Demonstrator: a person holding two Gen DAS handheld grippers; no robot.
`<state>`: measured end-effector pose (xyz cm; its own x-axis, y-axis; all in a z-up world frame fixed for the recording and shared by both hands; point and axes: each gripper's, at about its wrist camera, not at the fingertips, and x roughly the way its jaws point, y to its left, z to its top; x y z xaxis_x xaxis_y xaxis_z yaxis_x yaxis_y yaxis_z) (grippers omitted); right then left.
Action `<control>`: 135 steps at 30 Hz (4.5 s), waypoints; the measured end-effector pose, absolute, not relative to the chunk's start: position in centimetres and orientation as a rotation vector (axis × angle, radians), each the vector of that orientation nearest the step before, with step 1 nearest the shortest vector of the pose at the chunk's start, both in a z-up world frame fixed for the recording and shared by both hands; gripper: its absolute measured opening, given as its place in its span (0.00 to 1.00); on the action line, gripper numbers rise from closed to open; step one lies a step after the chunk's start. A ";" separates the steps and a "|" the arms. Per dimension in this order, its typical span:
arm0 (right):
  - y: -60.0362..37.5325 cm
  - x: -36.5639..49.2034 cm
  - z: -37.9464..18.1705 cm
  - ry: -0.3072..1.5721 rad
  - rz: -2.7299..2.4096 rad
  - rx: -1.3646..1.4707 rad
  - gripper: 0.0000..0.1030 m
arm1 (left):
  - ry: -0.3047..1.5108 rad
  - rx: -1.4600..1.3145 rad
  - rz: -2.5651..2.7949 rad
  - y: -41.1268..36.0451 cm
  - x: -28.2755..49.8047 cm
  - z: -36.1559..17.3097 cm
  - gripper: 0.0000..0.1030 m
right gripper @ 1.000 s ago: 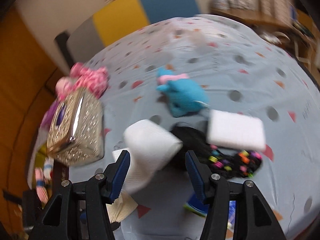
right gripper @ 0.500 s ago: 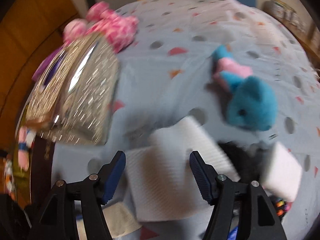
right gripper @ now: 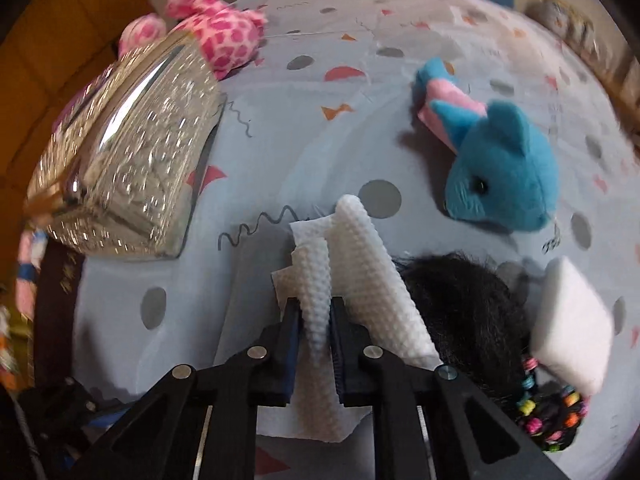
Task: Organize soft objects
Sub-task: 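Carry the mesh roll into the gold tray and open the left gripper, then carry the white cloth into the gold tray and open the right gripper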
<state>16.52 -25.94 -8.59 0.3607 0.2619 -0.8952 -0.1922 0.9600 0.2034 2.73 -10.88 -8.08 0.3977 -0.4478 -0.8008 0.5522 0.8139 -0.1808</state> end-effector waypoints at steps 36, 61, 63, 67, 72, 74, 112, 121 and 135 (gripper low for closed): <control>-25.0 17.2 -8.9 1.161 0.279 0.032 0.10 | 0.758 -0.083 -0.217 -0.2 23.7 8.8 0.42; -22.8 15.4 -9.0 1.110 0.265 -0.037 0.09 | 0.899 -0.128 0.004 15.5 6.3 -2.1 0.44; -23.1 15.5 -8.7 1.113 0.266 -0.010 0.08 | 0.922 -0.141 0.014 15.7 5.3 -3.3 0.47; -24.4 15.7 -8.2 1.109 0.267 0.084 0.06 | 0.936 -0.162 0.022 15.9 3.6 -4.7 0.56; -26.5 15.8 -6.4 1.048 0.243 0.230 0.06 | 0.899 -0.175 0.051 16.1 2.3 -4.6 0.77; -27.0 15.9 -5.4 1.029 0.222 0.263 0.06 | 0.900 -0.188 0.063 16.4 2.2 -4.5 0.78; 0.9 25.0 11.3 0.780 0.548 -0.032 0.06 | 0.801 -0.270 0.254 22.1 -2.0 -1.7 0.93; 7.7 17.4 7.8 0.830 0.777 -0.181 0.06 | 0.802 -0.268 0.285 22.6 -2.6 -1.7 0.93; 12.6 15.1 0.4 1.030 0.837 -0.012 0.30 | 0.772 -0.246 0.305 22.6 -3.7 -1.3 1.00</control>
<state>15.13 12.63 0.44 0.2408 0.6069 -0.7574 -0.6173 0.6980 0.3630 -3.74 22.58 -1.26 0.6761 0.1795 -0.7146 -0.3576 0.9279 -0.1053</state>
